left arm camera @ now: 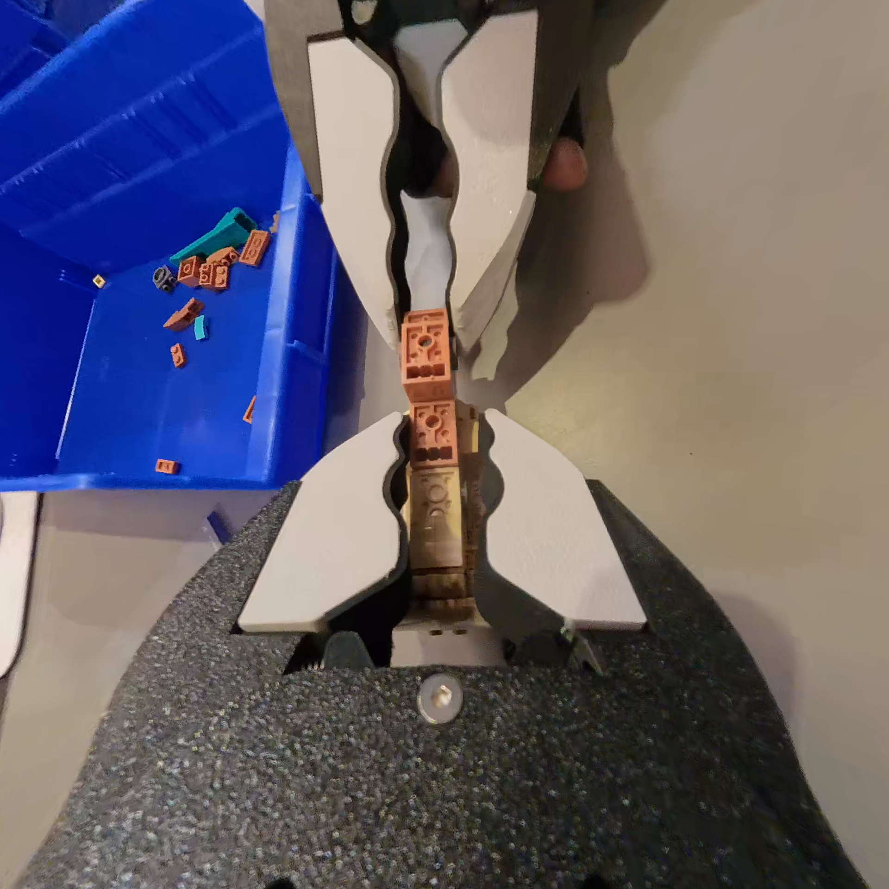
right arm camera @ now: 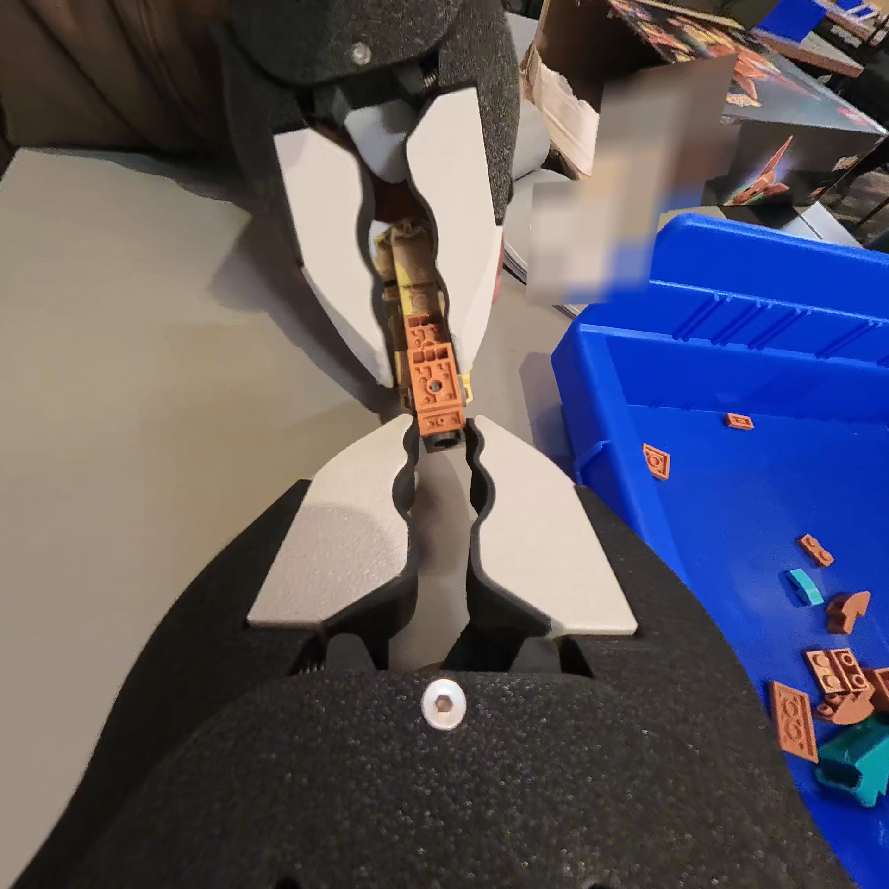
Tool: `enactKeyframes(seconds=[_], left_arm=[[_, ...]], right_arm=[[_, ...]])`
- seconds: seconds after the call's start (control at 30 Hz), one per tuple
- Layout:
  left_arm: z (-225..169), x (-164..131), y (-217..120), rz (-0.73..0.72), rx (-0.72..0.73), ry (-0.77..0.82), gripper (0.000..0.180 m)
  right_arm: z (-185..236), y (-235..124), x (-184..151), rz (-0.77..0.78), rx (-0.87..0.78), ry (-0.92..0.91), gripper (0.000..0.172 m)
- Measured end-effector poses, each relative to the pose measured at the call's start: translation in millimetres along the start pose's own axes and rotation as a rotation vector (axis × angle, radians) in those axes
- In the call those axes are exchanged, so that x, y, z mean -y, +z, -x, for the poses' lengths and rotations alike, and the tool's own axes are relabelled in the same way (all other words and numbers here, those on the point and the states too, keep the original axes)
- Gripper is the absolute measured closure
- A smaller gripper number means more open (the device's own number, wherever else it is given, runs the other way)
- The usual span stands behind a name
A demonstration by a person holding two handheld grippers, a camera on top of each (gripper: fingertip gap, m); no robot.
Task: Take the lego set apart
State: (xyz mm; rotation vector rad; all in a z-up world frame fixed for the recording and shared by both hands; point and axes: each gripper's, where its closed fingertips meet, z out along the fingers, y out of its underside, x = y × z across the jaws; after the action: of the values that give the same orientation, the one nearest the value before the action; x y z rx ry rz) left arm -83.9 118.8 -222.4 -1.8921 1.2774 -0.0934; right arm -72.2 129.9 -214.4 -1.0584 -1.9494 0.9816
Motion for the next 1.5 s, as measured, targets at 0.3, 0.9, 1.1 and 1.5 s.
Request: enactKeyframes(seconds=[0.3,0.9,1.1,1.5], left_arm=[[4.2,0.7,-11.5,-0.189,-0.054,-0.206,0.157],[0.2,25.2,-20.8,-0.446,-0.237,-0.447,0.157],[0.8,25.7,-21.8,-0.447,-0.239,-0.457,0.157],[-0.1,18.5,-18.2,-0.398,-0.239,-0.452,0.157]], right_arm=[[-5.6,-12.7,5.5,-0.072,-0.019,0.063,0.149],[0.1,-23.9,23.5,-0.212,0.032,0.177,0.148],[4.1,-23.0,11.0,-0.130,0.076,0.197,0.146],[13.3,1.0,-17.5,0.135,0.095,0.179,0.156]])
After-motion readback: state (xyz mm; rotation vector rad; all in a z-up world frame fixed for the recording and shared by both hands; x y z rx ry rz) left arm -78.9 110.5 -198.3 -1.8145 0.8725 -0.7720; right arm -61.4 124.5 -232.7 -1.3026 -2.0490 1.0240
